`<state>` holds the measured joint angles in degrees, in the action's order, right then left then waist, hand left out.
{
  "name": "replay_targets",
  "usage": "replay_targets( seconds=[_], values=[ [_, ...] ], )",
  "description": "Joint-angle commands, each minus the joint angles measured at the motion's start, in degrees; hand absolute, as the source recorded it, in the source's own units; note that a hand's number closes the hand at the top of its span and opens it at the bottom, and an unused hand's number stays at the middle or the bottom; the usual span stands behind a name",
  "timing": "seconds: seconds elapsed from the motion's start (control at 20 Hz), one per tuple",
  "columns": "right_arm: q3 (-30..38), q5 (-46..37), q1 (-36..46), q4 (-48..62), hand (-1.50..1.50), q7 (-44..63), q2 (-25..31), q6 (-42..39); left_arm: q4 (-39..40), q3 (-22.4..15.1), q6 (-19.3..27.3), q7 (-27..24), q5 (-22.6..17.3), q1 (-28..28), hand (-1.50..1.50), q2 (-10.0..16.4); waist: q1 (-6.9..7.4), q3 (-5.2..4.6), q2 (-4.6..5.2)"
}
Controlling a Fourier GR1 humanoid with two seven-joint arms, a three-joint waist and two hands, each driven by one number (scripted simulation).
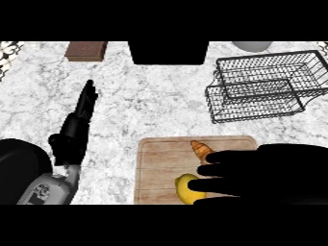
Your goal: Pick the lemon from the cutting board and place it in the tiered basket
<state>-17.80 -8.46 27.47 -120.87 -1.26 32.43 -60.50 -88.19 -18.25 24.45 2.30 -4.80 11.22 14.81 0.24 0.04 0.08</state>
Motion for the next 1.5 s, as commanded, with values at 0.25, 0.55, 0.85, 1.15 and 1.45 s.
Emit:
replay_targets(
  seconds=[0.25,0.55,0.85,1.15,1.45],
  values=[
    [-4.84,-16.17,1.45,3.38,-1.5,-12.84,1.54,1.82,4.86,2.64,-3.04,-4.05,1.29,-0.2,0.0,-1.77,0.25,-0.01,0.11],
    [-6.16,-21.58,0.59,4.33,-1.5,-20.52,5.34,7.24,-1.73,3.46,-4.84,0.05,1.08,-2.41,0.0,-0.71,0.35,-0.02,-0.01],
    [-16.82,-33.3,-2.68,5.27,-1.5,-25.92,5.29,20.54,-0.68,3.4,-3.73,1.03,2.72,-0.79,0.0,-2.91,0.28,0.02,0.03],
    [-10.97,-34.93,-4.79,6.6,-1.5,-26.82,4.44,19.27,2.2,5.37,-5.87,-2.18,4.13,-2.91,0.0,-4.65,-0.2,-0.05,-0.09],
    [-13.45,-40.26,-0.15,19.93,-1.5,-28.77,-1.87,23.63,-0.21,5.4,-6.79,-2.04,5.69,-4.16,0.0,-5.1,0.26,-0.05,0.0]
  ],
)
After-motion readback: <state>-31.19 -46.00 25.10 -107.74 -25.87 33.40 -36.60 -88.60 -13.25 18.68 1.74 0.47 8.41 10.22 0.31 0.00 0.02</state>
